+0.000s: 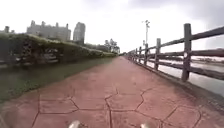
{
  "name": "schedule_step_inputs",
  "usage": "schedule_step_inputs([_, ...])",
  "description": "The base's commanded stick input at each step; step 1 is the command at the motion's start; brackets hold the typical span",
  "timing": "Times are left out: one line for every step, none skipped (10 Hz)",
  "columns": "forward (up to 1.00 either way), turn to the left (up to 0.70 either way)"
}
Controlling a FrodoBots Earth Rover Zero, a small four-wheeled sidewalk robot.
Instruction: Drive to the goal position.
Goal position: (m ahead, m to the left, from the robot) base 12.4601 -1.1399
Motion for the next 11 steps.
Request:
schedule_step_inputs([0.7,0.0])
schedule_step_inputs([0.7,0.0])
schedule_step_inputs([0.7,0.0])
schedule_step_inputs([0.7,0.0])
schedule_step_inputs([0.7,0.0])
schedule_step_inputs([0.7,0.0])
schedule_step_inputs([0.7,0.0])
schedule_step_inputs([0.7,0.0])
schedule_step_inputs([0.7,0.0])
schedule_step_inputs([0.7,0.0])
schedule_step_inputs([0.7,0.0])
